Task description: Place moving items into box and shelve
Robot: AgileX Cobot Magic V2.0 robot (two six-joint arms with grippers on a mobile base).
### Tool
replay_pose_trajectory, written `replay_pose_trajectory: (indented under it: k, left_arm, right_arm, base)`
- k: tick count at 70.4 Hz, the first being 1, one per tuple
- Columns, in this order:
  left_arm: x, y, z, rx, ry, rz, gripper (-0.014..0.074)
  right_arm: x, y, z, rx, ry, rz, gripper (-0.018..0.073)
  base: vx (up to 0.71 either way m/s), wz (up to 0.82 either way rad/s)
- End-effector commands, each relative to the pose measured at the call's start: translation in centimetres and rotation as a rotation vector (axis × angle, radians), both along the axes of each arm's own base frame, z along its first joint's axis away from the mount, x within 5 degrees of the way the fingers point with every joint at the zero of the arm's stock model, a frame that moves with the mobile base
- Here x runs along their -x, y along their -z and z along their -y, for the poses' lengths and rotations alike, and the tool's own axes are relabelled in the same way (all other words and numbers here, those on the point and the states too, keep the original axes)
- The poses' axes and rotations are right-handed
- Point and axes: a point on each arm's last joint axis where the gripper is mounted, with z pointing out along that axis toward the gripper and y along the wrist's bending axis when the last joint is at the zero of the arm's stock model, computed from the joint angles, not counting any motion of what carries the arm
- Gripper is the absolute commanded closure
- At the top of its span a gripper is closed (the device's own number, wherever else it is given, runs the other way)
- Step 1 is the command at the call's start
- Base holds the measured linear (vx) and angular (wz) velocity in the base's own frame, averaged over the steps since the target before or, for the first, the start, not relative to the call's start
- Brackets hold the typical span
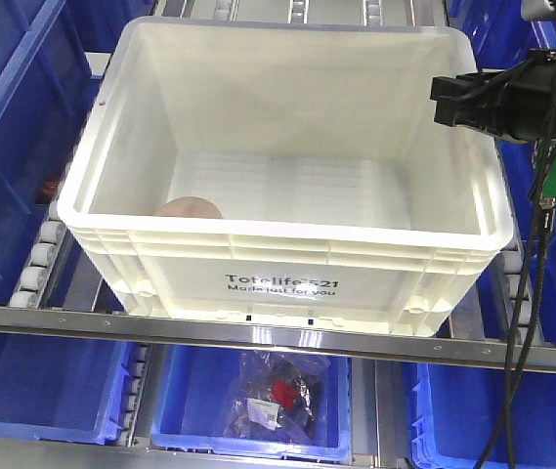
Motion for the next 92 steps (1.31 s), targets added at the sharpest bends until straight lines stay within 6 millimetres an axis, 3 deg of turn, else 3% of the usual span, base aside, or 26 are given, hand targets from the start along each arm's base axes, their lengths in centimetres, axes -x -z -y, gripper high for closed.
replay_pose_trajectory:
  k: [1, 39, 47, 66, 82, 92]
  left_arm:
    - [-0.1, 0.3, -0.1, 0.028, -0.006, 0.058, 0.0604]
    - [-0.1, 0.3, -0.1, 0.028, -0.006, 0.058, 0.0604]
    - [-0.1, 0.3, -0.1, 0.028, -0.006, 0.058, 0.0604]
    - [-0.1, 0.3, -0.1, 0.028, -0.006, 0.058, 0.0604]
    - [-0.1, 0.3, -0.1, 0.028, -0.006, 0.058, 0.0604]
    - [-0.1, 0.3, -0.1, 0.028, -0.006, 0.058, 0.0604]
  right_arm:
    - [0.2, -2.0, 0.1, -0.017, 0.009, 0.067, 0.0327]
    - [0.2, -2.0, 0.1, -0.022, 0.016, 0.068, 0.0327]
    - [1.1, -2.8, 0.2, -0.012, 0.010, 0.099, 0.0327]
    - [7.8, -2.9, 1.6, 0.005, 0.099, 0.199, 0.0327]
    - [14.9, -4.0, 3.7, 0.052, 0.247, 0.437, 0.0328]
    - [19.1, -3.4, 4.7, 0.093, 0.308, 0.577, 0.0390]
  base:
    - [0.00, 0.00]
    - [0.00, 0.00]
    - [0.00, 0.00]
    - [0.00, 0.00]
    - [0.00, 0.00]
    - [0.00, 0.00]
